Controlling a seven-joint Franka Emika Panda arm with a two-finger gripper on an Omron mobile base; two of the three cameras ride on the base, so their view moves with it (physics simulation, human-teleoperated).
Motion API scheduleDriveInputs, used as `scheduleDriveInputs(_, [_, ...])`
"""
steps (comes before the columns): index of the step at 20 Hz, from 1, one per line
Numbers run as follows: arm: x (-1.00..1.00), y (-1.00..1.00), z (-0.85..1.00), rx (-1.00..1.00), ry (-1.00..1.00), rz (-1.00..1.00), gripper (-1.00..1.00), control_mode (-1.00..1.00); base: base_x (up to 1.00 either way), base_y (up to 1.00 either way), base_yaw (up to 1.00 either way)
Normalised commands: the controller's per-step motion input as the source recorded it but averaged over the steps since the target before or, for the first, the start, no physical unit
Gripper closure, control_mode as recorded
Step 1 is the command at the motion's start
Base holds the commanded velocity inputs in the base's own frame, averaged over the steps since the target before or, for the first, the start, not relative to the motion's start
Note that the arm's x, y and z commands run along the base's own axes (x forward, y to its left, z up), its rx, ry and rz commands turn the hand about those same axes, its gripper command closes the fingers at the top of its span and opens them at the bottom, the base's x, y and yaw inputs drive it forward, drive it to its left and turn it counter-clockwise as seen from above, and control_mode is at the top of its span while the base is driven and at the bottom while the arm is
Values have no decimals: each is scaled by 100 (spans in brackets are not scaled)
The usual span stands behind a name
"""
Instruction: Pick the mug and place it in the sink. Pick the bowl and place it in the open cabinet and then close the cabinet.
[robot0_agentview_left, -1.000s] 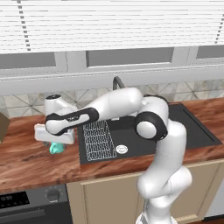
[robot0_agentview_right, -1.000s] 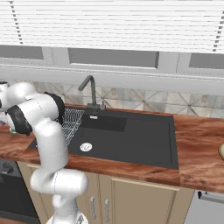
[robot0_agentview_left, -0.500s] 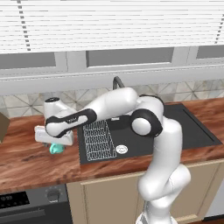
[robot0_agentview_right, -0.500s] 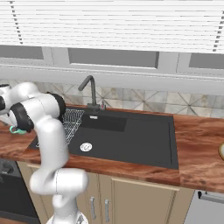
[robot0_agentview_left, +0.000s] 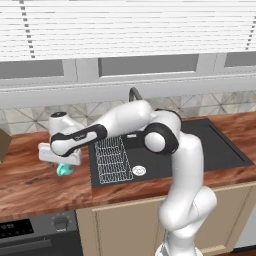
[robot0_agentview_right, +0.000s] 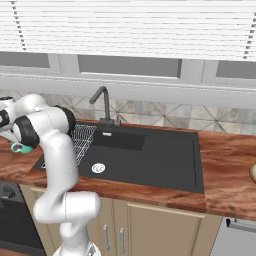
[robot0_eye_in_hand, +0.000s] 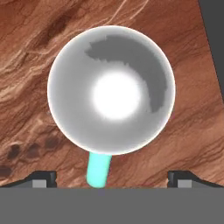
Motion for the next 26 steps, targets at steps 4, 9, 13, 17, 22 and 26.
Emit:
scheduleDriveInputs(4, [27, 18, -4, 0, 0, -1, -100, -100, 0, 0, 0])
scheduleDriveInputs(9, [24, 22, -14, -2, 0, -1, -100, -100, 0, 0, 0])
scheduleDriveInputs(13, [17, 22, -18, -2, 0, -1, -100, -100, 0, 0, 0])
scheduleDriveInputs(17, [0, 1, -23, 0, 0, 0, -100, -100, 0, 0, 0])
scheduleDriveInputs(22, [0, 0, -30, 0, 0, 0, 100, -100, 0, 0, 0])
scheduleDriveInputs(26, [0, -3, -29, 0, 2, 0, 100, -100, 0, 0, 0])
